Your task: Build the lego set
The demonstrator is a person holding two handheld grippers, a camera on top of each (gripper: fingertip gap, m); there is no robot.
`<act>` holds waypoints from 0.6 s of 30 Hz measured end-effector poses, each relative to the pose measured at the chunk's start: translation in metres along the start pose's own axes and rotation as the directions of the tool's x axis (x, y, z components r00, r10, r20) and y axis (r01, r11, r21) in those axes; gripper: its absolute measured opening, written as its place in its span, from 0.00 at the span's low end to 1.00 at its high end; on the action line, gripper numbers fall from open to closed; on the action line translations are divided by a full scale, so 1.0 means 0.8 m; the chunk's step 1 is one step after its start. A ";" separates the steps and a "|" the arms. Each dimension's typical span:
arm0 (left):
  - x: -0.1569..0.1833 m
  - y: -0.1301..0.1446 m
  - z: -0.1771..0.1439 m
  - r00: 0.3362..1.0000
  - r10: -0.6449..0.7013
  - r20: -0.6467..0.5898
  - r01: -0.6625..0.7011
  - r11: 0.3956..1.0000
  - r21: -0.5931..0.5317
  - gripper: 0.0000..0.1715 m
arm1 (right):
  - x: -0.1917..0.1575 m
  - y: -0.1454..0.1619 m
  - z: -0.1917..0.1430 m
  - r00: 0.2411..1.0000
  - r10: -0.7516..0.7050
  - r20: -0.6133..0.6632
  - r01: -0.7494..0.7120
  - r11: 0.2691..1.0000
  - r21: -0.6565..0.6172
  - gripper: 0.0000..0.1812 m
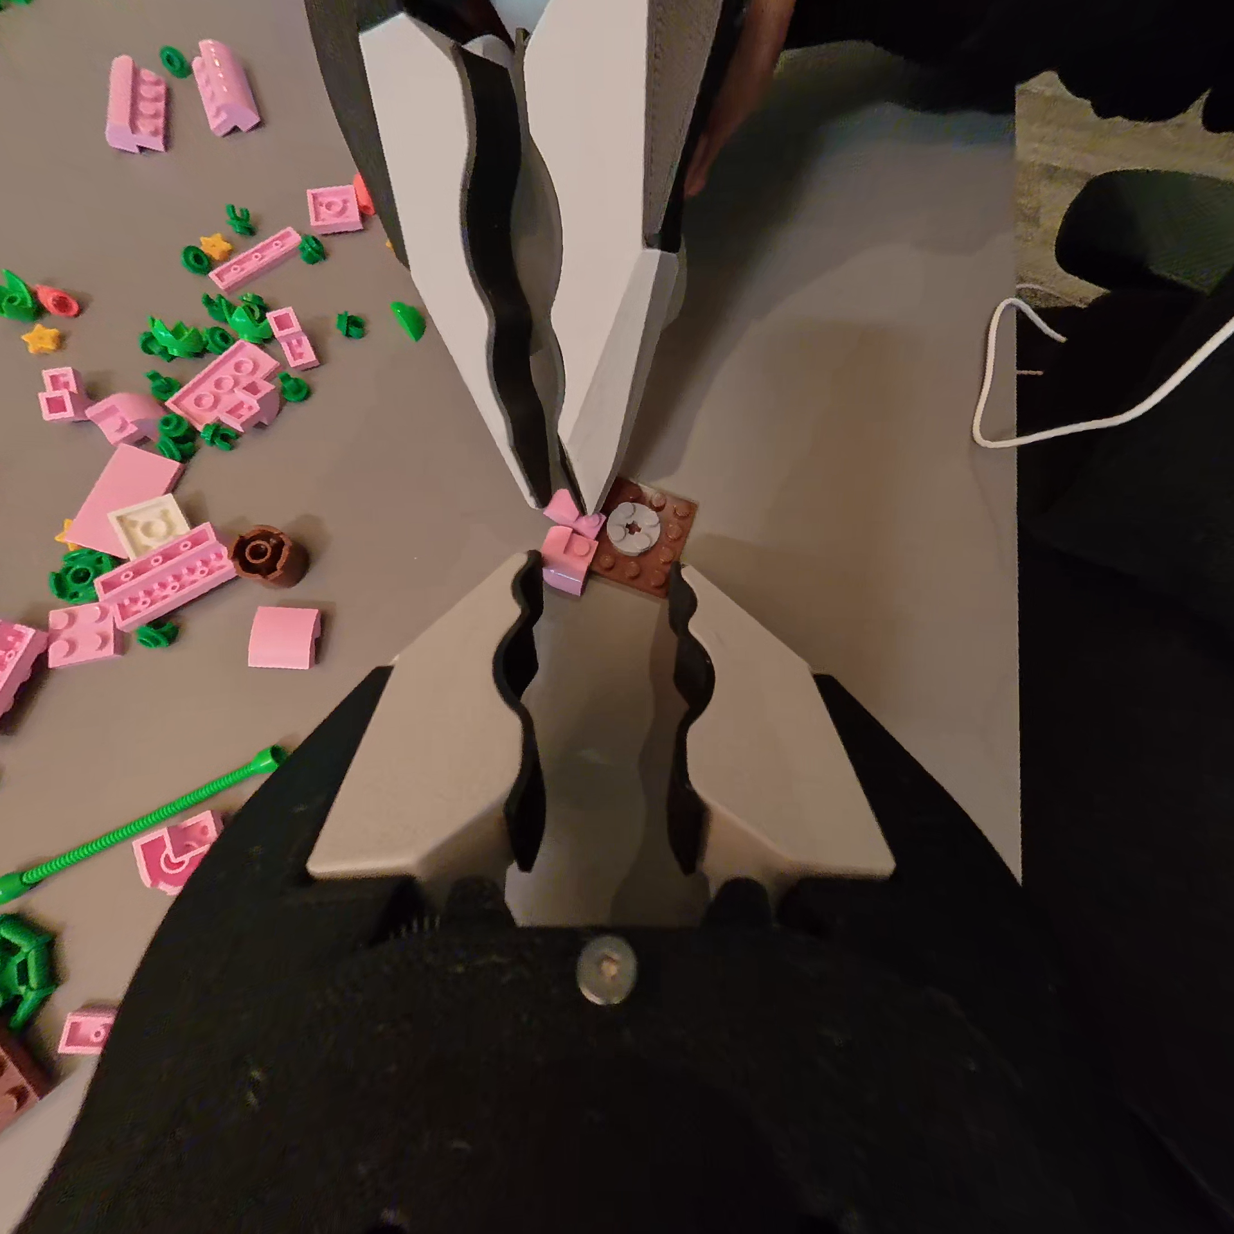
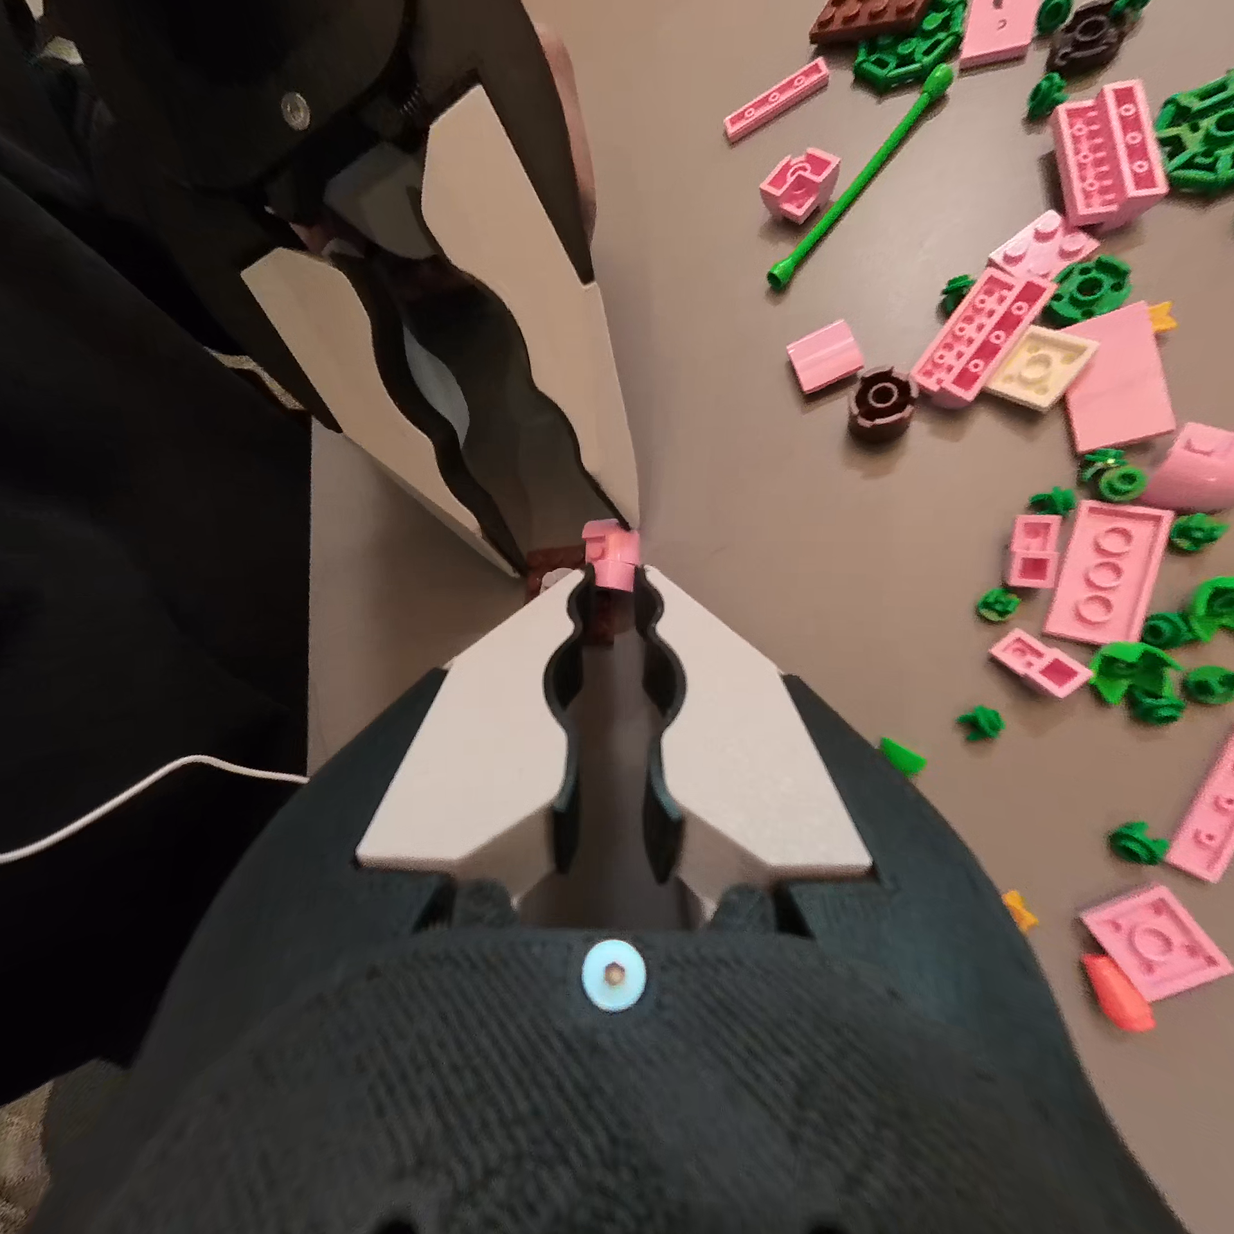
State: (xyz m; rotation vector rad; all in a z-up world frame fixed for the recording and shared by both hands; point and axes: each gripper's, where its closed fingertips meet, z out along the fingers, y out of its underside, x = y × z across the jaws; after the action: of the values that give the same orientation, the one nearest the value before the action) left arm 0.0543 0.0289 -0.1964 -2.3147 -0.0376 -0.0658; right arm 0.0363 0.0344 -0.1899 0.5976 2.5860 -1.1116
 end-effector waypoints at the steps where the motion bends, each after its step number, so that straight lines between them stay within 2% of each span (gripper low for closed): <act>1: 0.001 0.000 0.000 1.000 0.003 -0.005 -0.003 1.000 0.000 0.21 | -0.002 0.001 0.001 1.000 0.001 0.008 -0.001 1.000 -0.009 0.06; 18: 0.007 0.001 0.000 0.999 0.017 -0.035 -0.018 1.000 -0.002 0.21 | -0.005 0.005 0.002 0.998 0.038 0.056 -0.035 0.998 -0.060 0.03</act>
State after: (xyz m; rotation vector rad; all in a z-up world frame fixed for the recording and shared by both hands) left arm 0.0601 0.0286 -0.1967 -2.3158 0.0003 -0.0970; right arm 0.0423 0.0345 -0.1922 0.5880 2.5390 -1.0228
